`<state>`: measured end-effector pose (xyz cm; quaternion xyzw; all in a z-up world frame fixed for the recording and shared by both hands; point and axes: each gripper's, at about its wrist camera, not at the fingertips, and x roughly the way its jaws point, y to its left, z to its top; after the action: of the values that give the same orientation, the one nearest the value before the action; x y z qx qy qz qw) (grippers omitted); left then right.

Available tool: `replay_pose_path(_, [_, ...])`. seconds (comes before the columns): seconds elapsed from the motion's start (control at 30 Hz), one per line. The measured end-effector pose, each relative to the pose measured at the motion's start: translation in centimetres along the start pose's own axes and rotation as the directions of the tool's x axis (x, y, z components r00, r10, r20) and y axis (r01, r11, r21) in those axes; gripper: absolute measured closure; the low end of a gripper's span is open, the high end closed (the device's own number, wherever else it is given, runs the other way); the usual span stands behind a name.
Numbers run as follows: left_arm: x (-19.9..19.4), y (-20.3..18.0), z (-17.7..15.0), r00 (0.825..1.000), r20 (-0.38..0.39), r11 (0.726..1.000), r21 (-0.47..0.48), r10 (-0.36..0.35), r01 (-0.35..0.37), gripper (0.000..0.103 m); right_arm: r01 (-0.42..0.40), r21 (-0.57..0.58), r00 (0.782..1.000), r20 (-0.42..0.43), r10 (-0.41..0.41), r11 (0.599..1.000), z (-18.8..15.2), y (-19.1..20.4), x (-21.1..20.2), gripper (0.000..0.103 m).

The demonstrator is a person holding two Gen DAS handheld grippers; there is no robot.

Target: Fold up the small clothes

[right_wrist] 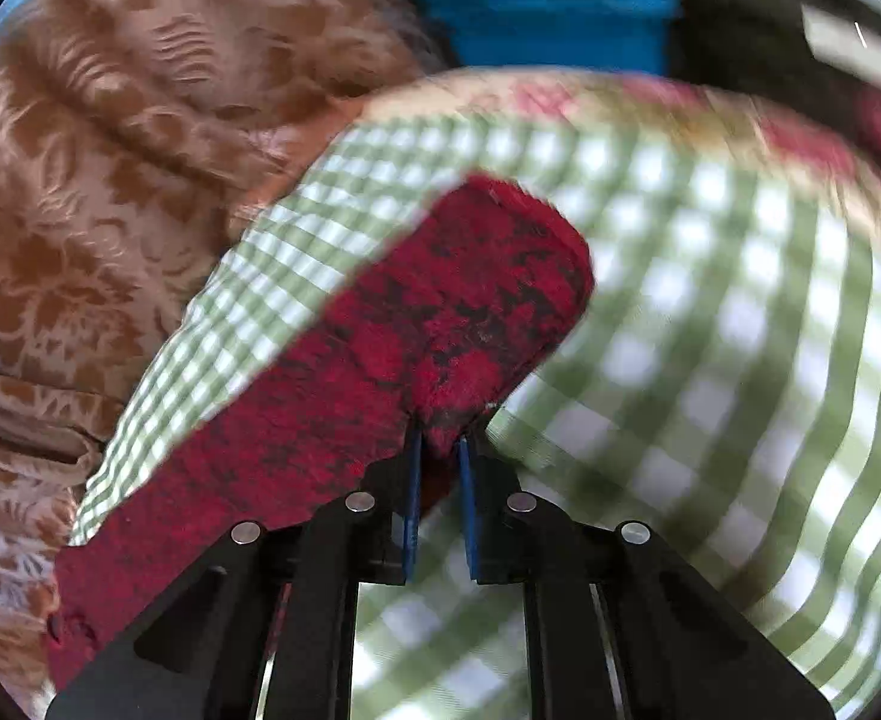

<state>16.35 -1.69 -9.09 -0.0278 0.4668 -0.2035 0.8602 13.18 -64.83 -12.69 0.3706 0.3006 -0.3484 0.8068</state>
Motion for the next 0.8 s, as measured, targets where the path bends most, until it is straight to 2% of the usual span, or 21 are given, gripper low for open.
replay_pose_path(0.07, [-0.4, 0.4, 0.2, 1.000, 0.007, 1.000, -0.019, -0.022, 0.022, 0.028, 0.037, -0.048, 0.999, 0.001, -0.037, 0.998, -0.3, 1.1, -0.1, 0.090])
replay_pose_path(0.13, [-2.0, 1.6, 0.5, 0.998, 0.044, 0.996, -0.064, -0.053, 0.056, 0.028, 0.036, -0.037, 0.999, -0.007, -0.036, 0.999, -0.1, 1.3, -0.7, 0.076])
replay_pose_path(0.2, [-3.7, 3.7, 0.8, 0.995, 0.092, 0.990, -0.129, -0.041, 0.053, 0.028, 0.027, -0.030, 0.999, 0.024, -0.026, 0.999, -0.2, 1.8, -2.3, 0.042])
replay_pose_path(0.23, [-4.6, 5.4, 0.8, 0.993, 0.115, 0.982, -0.180, -0.033, 0.053, 0.028, 0.032, -0.045, 0.998, 0.047, -0.030, 0.998, -0.5, 2.3, -3.3, 0.035])
replay_pose_path(0.3, [-6.2, 8.6, 0.8, 0.987, 0.157, 0.962, -0.268, -0.011, 0.054, 0.028, -0.007, -0.108, 0.998, 0.055, 0.013, 0.994, -1.7, 4.2, -5.2, 0.031])
replay_pose_path(0.33, [-7.0, 10.5, 0.7, 0.985, 0.170, 0.949, -0.312, 0.015, 0.040, 0.028, -0.035, -0.140, 0.998, 0.044, 0.041, 0.990, -2.5, 5.4, -5.8, 0.031])
replay_pose_path(0.37, [-7.6, 12.5, 0.6, 0.983, 0.175, 0.936, -0.352, 0.048, 0.017, 0.028, -0.067, -0.177, 0.997, 0.028, 0.073, 0.982, -3.5, 6.9, -6.4, 0.026])
replay_pose_path(0.4, [-8.3, 14.9, 0.3, 0.979, 0.179, 0.915, -0.404, 0.095, -0.015, 0.028, -0.117, -0.225, 0.993, 0.006, 0.122, 0.967, -5.1, 9.0, -7.1, 0.021])
replay_pose_path(0.47, [-9.5, 19.8, -0.4, 0.969, 0.179, 0.863, -0.502, 0.169, -0.058, 0.028, -0.201, -0.311, 0.979, -0.049, 0.196, 0.929, -8.3, 12.8, -8.1, 0.021])
replay_pose_path(0.53, [-10.2, 23.6, -0.9, 0.954, 0.156, 0.819, -0.559, 0.258, -0.130, 0.030, -0.319, -0.394, 0.948, -0.149, 0.283, 0.862, -12.7, 17.5, -8.8, 0.021])
replay_pose_path(0.57, [-10.7, 26.2, -1.1, 0.941, 0.144, 0.790, -0.590, 0.306, -0.166, 0.030, -0.392, -0.433, 0.919, -0.220, 0.327, 0.811, -15.7, 20.2, -9.2, 0.021])
replay_pose_path(0.63, [-11.1, 30.0, -1.3, 0.930, 0.124, 0.745, -0.639, 0.345, -0.192, 0.030, -0.482, -0.476, 0.874, -0.318, 0.367, 0.736, -20.0, 23.6, -9.8, 0.021])
replay_pose_path(0.7, [-11.7, 34.0, -1.1, 0.922, 0.117, 0.703, -0.684, 0.370, -0.195, 0.030, -0.563, -0.524, 0.824, -0.420, 0.381, 0.639, -25.2, 26.8, -10.2, 0.021])
replay_pose_path(0.77, [-11.9, 37.1, -0.6, 0.906, 0.102, 0.665, -0.713, 0.410, -0.220, 0.030, -0.606, -0.571, 0.793, -0.493, 0.359, 0.555, -30.1, 29.2, -10.4, 0.021])
replay_pose_path(0.8, [-12.0, 39.0, 0.0, 0.905, 0.108, 0.654, -0.726, 0.412, -0.211, 0.030, -0.620, -0.578, 0.781, -0.518, 0.348, 0.530, -31.6, 29.8, -10.4, 0.021])
